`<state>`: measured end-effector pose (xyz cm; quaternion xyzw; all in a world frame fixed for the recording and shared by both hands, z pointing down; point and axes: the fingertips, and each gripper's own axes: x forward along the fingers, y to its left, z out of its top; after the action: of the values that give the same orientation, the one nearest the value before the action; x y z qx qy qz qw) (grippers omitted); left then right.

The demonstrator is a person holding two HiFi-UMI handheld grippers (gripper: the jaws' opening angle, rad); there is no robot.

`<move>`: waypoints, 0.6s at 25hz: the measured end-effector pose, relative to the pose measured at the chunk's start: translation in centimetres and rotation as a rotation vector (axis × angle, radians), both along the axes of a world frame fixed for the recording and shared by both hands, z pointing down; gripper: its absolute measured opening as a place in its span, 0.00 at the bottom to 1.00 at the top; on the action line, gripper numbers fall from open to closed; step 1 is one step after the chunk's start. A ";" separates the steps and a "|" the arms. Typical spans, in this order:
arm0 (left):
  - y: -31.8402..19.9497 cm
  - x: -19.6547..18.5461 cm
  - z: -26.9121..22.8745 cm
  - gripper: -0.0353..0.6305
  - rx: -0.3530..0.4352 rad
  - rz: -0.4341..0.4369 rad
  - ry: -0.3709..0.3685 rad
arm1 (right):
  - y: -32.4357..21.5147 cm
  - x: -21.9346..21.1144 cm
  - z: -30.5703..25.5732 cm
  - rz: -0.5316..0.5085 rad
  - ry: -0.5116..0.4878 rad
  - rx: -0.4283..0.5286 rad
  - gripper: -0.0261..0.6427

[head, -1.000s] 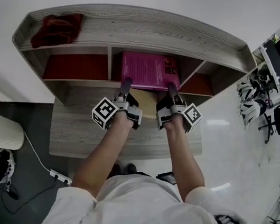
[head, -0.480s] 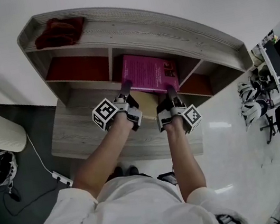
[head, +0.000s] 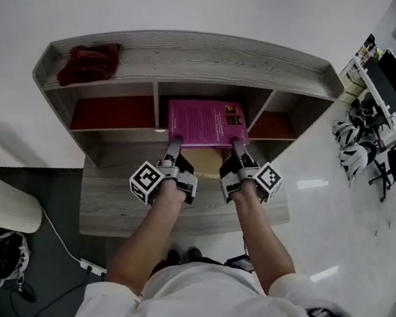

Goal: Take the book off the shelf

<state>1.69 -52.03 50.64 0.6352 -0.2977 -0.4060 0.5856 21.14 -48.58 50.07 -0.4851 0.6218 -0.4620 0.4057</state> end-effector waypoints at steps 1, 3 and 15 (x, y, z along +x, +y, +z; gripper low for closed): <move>0.2 -0.2 -0.2 0.29 0.007 0.003 0.002 | 0.3 -0.2 -0.2 0.001 -0.001 0.006 0.29; 0.3 -0.4 -0.6 0.29 0.021 0.013 0.004 | 0.8 -0.6 -0.6 0.003 -0.007 0.018 0.28; 5.4 -1.9 -1.4 0.29 0.064 0.027 -0.012 | 6.1 -2.1 -0.8 0.000 -0.018 0.044 0.28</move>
<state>-0.23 -46.58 49.25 0.6598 -0.2797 -0.4037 0.5687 19.01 -42.44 49.30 -0.4718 0.6282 -0.4525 0.4220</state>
